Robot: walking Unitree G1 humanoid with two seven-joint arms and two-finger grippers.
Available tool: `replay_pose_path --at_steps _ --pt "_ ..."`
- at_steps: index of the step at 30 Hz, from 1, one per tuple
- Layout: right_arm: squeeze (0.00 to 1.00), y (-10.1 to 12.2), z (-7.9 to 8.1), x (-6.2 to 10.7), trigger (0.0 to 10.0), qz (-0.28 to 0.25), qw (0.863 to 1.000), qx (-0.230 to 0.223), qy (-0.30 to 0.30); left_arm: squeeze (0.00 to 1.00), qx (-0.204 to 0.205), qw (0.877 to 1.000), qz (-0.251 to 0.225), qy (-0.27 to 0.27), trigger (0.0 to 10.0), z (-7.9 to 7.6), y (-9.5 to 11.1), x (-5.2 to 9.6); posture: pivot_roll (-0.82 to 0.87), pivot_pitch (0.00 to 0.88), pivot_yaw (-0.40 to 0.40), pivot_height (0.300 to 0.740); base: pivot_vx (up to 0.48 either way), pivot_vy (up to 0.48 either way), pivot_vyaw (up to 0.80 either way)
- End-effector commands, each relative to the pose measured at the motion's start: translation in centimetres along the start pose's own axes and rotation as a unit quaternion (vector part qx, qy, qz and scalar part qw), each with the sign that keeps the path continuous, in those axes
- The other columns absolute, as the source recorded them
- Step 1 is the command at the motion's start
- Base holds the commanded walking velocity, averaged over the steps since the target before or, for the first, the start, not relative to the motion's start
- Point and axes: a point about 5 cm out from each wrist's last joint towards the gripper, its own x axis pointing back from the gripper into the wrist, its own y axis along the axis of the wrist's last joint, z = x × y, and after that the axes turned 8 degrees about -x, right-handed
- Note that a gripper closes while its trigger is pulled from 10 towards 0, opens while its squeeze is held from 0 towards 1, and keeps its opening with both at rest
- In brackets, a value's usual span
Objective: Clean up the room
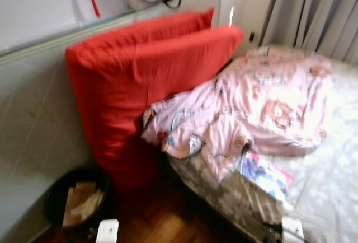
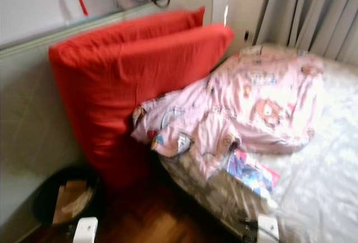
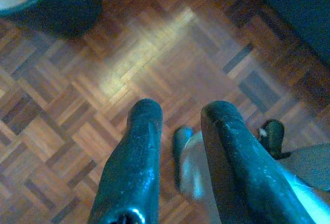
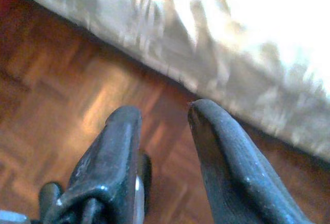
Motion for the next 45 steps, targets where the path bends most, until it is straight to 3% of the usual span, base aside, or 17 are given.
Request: replay_pose_path --at_steps 1,16,45 --pt "0.0 0.54 1.34 -0.35 10.0 -0.011 1.0 -0.002 0.018 0.0 -0.001 1.0 0.004 0.02 10.0 1.52 -0.31 0.22 0.1 0.0 -0.004 0.74 0.386 0.0 0.0" --pt "0.0 0.44 1.25 -0.34 10.0 -0.007 1.0 -0.008 0.013 0.0 0.005 1.0 -0.004 0.015 10.0 1.43 -0.18 0.21 0.1 0.0 -0.004 0.74 0.252 0.0 -0.07" --pt "0.0 0.27 1.2 -0.3 10.0 -0.004 1.0 -0.004 0.016 0.0 0.011 1.0 -0.02 0.021 10.0 1.46 -0.09 0.26 0.11 0.0 -0.005 0.74 0.0 0.0 -0.73"
